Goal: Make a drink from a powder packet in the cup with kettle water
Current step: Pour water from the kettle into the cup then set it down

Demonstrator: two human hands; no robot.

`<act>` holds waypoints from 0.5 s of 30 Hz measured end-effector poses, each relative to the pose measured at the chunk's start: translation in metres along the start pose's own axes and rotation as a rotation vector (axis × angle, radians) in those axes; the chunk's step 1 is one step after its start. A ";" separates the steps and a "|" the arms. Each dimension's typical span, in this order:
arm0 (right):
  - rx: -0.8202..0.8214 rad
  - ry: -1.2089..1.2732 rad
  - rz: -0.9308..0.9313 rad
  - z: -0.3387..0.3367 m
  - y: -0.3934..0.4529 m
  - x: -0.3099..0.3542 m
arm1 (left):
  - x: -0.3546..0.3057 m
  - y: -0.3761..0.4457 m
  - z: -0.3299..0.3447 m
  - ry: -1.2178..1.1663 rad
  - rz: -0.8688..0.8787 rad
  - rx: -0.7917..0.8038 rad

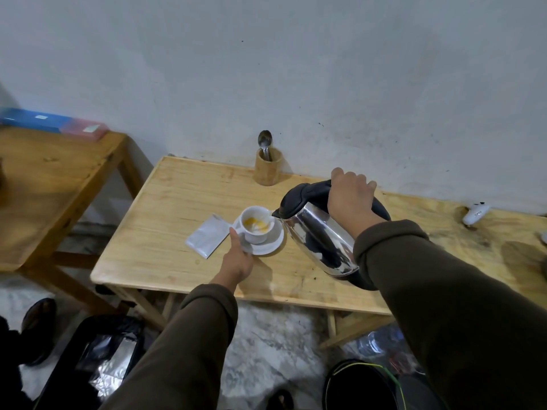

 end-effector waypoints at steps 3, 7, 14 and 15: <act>0.009 -0.015 -0.010 0.000 0.000 0.001 | 0.000 -0.001 0.000 -0.003 0.000 0.002; 0.005 -0.033 -0.023 -0.002 0.000 0.003 | 0.000 -0.002 -0.001 0.007 0.002 0.001; -0.002 -0.058 -0.024 -0.004 0.001 0.005 | 0.000 -0.002 -0.001 0.009 0.004 0.006; -0.001 -0.057 -0.025 -0.004 0.001 0.005 | 0.001 -0.001 -0.001 0.008 0.003 0.007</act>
Point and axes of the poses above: each hand's wrist, its own y-axis towards the middle knuckle, its own z-axis out of the palm, x = y × z, the point moved 5 cm from there along y, towards the middle knuckle, and after that the axes turned 12 degrees about x, right-handed, at the moved point
